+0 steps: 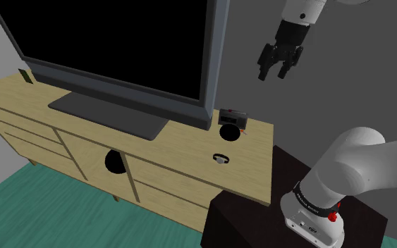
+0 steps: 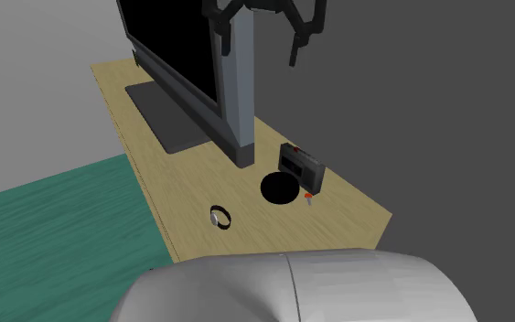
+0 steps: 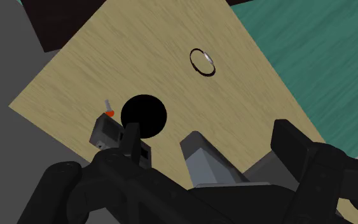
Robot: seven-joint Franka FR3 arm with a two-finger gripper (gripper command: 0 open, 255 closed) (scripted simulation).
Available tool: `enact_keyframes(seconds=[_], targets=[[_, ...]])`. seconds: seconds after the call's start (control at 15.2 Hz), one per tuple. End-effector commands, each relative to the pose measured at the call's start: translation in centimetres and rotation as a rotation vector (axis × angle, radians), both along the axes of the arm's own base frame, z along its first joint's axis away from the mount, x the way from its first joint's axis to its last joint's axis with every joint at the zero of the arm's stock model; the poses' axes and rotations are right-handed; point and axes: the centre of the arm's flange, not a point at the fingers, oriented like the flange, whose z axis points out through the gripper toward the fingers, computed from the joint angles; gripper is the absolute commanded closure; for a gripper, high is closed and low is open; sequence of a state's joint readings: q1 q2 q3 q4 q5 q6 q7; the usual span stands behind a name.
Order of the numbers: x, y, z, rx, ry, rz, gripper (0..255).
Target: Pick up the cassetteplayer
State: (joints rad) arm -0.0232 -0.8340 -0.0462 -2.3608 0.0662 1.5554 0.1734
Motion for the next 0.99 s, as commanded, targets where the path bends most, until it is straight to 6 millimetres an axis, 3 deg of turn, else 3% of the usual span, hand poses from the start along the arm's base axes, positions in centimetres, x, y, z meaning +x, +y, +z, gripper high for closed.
enact_keyframes(seconds=[0.0,0.92], targets=[[0.0,0.0,0.0,0.000,0.000,0.000,0],[9.1,-8.6,-14.0,0.017,-0.018,0.348,0]])
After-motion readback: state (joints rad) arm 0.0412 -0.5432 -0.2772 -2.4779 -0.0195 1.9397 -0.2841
